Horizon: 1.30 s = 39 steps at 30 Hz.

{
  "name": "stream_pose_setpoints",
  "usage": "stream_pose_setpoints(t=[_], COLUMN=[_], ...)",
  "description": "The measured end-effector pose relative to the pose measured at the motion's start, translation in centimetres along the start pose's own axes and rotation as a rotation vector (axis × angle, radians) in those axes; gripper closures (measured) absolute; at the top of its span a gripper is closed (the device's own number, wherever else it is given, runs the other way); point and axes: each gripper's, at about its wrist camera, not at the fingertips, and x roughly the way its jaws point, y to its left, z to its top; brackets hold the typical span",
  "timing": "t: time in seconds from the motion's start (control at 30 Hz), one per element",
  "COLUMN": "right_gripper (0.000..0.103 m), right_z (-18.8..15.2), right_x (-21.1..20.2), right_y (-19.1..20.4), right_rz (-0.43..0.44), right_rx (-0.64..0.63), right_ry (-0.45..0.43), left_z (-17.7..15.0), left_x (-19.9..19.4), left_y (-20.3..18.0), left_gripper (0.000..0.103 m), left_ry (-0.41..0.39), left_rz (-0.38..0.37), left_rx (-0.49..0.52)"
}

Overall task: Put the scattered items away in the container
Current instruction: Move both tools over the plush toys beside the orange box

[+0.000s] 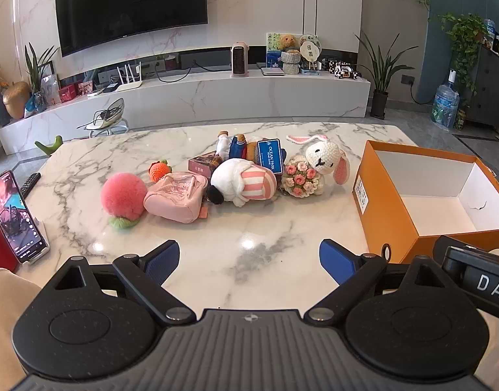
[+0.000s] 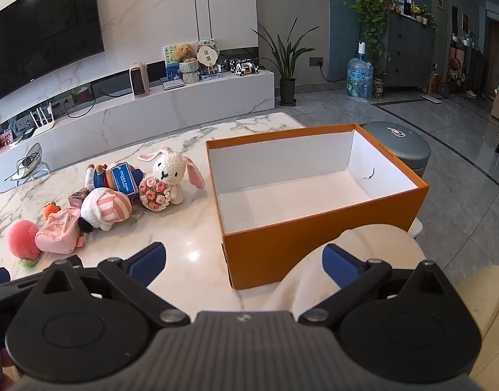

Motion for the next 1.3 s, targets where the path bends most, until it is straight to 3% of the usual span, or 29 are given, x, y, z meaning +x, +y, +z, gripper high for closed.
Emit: stream_pose_setpoints(t=[0.5,0.67,1.0,1.23,1.3], right_gripper=[0.000,0.000,0.000,0.002,0.008], right_z=[0.1,-0.1,0.3,1.3,1.6], right_x=[0.8,1.6,4.3,7.1,7.8], right_y=[0.9,1.6,4.3,6.5,7.3], right_rz=[0.007,0.020,0.092,0.236,0.262], right_rx=[-0.007,-0.021,-0.131,-0.213,-0.251], right_ry=[0.021,0.015,-0.018,-0.049,-0.052], left_z=[0.1,0.1,0.7,1.2,1.6], left_x=[0.9,1.3,3.9,6.4,7.2], left_y=[0.7,0.8,3.2,4.9,5.0], left_gripper=[0.000,0.000,0.000,0.022,0.028], left_ry=[0.028,-0.007,-0.009,0.023,0.026], left_rz=[0.000,0.043,0.073,0.017,-0.008], left_rx=[-0.013,0.010,-0.018,-0.019,-0.007])
